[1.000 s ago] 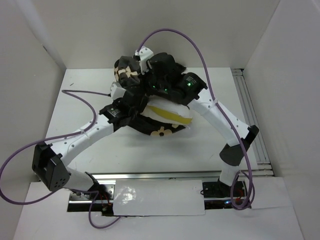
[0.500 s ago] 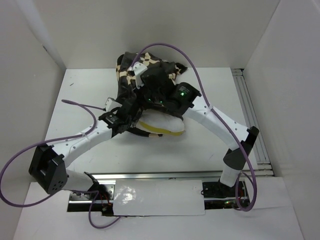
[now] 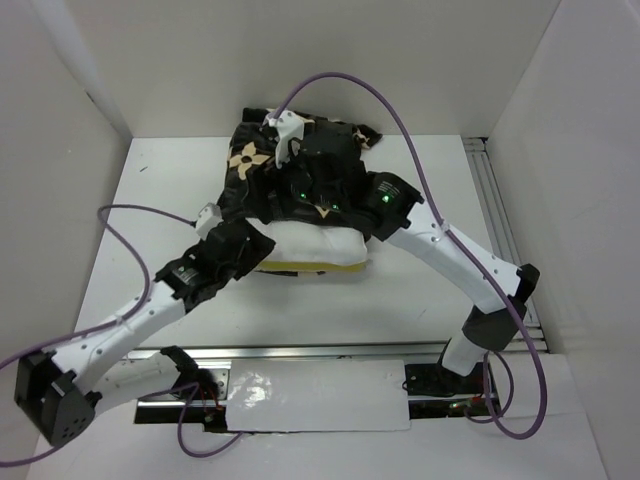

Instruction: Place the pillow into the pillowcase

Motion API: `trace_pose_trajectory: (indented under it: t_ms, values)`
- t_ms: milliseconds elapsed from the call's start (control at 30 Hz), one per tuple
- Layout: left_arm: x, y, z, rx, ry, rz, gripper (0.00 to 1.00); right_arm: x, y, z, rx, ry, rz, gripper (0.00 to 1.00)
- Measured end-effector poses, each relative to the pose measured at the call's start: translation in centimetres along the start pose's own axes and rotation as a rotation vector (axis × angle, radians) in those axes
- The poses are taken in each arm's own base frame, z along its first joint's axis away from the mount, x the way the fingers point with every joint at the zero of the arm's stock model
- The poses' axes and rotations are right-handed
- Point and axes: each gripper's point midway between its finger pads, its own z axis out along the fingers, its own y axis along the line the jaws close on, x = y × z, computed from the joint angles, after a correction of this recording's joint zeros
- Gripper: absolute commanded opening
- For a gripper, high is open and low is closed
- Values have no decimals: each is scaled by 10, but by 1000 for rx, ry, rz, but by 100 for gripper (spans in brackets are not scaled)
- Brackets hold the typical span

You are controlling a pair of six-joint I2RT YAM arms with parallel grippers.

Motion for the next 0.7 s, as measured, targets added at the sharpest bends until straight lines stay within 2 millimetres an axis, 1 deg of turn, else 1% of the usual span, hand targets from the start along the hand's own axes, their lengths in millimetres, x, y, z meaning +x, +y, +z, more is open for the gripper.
trace_pose_trajectory:
  t_ms: [33,67,100,200,300,367,400,467,533,633,700]
  values:
    - [-1,4,-9,14,0,10,89,-3,0,1,-5,-14,5,92]
    - [-3,6,-17,30,-4,14,94,-3,-1,2,-8,-22,9,95]
    - [-5,10,-25,44,-9,23,100,0,-3,5,-5,-23,13,97]
    - [-10,15,-45,107,-27,89,100,18,-20,14,30,5,25,100]
    - [-4,12,-56,202,6,255,100,39,-51,22,93,50,45,100]
    - [2,7,-57,244,38,357,100,48,-79,25,153,68,67,100]
    - [6,7,-53,241,61,406,100,49,-90,26,175,69,78,100]
    - [10,5,-44,228,100,462,100,56,-129,31,254,79,114,100]
    - [16,9,-28,186,147,497,100,65,-166,36,319,84,145,100]
    - [22,21,-8,131,216,515,100,96,-227,43,421,130,204,100]
    - [24,28,0,111,251,509,99,121,-266,49,469,170,252,100]
